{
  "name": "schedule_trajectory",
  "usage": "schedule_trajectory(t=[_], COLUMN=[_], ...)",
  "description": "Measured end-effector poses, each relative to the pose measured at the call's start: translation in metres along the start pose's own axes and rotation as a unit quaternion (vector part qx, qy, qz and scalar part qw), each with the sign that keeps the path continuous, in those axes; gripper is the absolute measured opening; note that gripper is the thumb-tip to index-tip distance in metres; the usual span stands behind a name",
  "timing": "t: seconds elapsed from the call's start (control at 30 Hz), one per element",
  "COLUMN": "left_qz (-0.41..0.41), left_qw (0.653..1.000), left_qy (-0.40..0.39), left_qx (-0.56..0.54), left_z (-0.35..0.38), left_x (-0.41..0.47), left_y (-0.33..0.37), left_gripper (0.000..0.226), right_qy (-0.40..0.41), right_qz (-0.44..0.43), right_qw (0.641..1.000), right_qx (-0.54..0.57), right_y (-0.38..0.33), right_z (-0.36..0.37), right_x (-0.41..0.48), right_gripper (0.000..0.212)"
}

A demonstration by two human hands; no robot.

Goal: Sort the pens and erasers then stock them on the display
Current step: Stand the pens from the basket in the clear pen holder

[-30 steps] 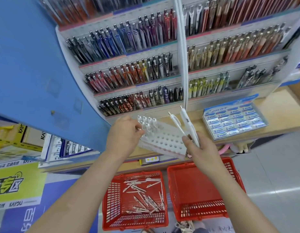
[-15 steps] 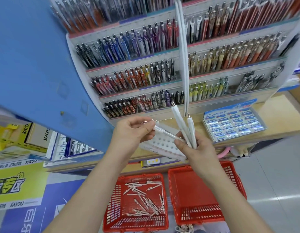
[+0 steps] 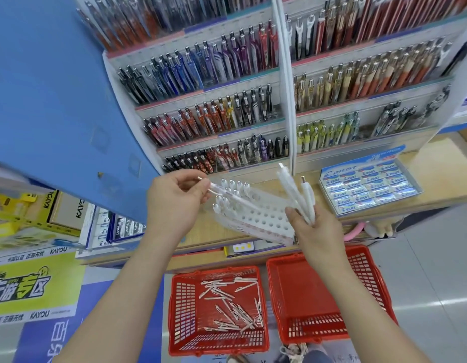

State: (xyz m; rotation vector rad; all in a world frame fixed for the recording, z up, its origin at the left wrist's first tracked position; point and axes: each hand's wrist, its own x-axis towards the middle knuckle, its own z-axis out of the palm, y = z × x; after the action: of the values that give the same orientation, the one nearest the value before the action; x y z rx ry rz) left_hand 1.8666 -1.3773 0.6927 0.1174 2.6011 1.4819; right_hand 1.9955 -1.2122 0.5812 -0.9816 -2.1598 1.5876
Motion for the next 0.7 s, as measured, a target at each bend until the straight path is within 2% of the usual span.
schedule_trajectory(t=[0.13, 0.33, 0.7], left_qz=[0.058, 0.121, 0.115], left_qw=[0.989, 0.958, 0.942], left_qy=[0.003, -0.009, -0.06], left_qx=[0.133, 0.258, 0.308], left_z=[-0.005, 0.003, 0.019], left_x=[0.0, -0.009, 0.001], left_y=[-0.01, -0.016, -0.037], left_gripper=[0.017, 0.009, 0.015], right_qy=[0.03, 0.013, -0.004], right_qz=[0.04, 0.048, 0.032], right_qw=[0.997, 0.998, 0.999], right_qx=[-0.062, -0.033, -0.007], right_y=[0.023, 0.036, 0.037], right_z=[0.004, 0.018, 0.017], right_x=[0.004, -0.01, -0.007], right_gripper=[0.036, 0.033, 0.031])
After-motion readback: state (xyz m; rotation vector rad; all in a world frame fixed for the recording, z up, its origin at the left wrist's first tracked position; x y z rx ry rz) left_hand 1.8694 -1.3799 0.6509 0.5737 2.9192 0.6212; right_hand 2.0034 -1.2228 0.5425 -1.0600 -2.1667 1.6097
